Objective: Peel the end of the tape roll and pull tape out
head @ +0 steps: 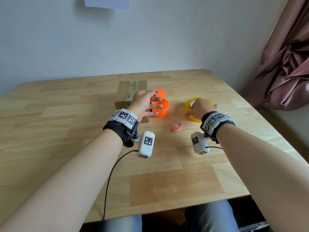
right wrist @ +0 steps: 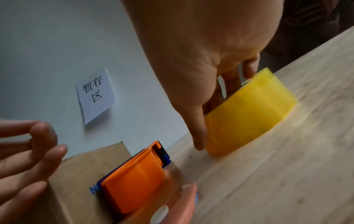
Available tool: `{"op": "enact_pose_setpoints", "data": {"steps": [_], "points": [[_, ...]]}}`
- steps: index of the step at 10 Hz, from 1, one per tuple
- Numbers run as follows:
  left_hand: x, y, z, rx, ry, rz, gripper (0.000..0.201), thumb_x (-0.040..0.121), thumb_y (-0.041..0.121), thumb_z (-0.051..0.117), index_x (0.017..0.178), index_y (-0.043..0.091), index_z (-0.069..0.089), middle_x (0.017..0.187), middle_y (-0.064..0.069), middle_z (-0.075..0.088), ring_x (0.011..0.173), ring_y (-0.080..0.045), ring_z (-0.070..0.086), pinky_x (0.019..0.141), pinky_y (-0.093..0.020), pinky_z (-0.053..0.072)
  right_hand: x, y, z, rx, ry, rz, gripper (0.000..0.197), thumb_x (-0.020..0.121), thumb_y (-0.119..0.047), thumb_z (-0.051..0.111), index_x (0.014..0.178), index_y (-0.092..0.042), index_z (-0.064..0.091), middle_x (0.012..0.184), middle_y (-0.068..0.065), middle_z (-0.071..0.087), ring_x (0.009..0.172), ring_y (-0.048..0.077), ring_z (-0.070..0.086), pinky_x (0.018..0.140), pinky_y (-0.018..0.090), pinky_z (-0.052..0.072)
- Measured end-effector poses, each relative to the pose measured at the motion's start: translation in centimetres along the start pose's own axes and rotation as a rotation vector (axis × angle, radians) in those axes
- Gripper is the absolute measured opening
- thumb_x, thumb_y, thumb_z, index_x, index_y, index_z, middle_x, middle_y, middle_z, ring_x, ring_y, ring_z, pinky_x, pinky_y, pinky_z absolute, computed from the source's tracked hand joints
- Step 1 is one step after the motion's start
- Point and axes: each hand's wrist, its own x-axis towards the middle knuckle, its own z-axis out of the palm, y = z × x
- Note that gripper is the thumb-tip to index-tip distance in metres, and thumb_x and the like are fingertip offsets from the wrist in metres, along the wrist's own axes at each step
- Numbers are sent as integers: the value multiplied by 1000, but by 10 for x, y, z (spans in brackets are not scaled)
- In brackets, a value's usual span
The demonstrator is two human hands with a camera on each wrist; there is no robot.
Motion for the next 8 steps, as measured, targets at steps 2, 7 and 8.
{"op": "enact_pose_setpoints", "data": {"steps": [2, 7, 8], "points": [[0, 1, -2, -3, -11, 7, 20, 104, 25, 48, 101, 12, 62, 83, -7, 76, 75, -30, 73, 81, -50, 59, -12, -19, -9, 209, 0, -222, 29, 79, -41, 85, 98, -21, 78, 93, 3, 75, 77, 20, 65, 65, 27, 51], [-3, 6, -29, -40, 33, -15, 22, 104, 27, 46, 100, 12, 63, 78, -5, 76, 77, -30, 74, 76, -48, 60, -33, -62, 3, -100, -327, -424, 29, 89, 0, 70, 112, -13, 82, 105, 5, 78, 76, 15, 63, 83, 29, 56], [-5, 10, -29, -39, 43, -17, 22, 104, 26, 46, 99, 12, 63, 78, -5, 75, 76, -30, 73, 79, -49, 59, -34, -64, -4, -79, -315, -408, 26, 90, -4, 71, 112, -12, 82, 101, 1, 78, 75, 13, 68, 71, 24, 56]]}}
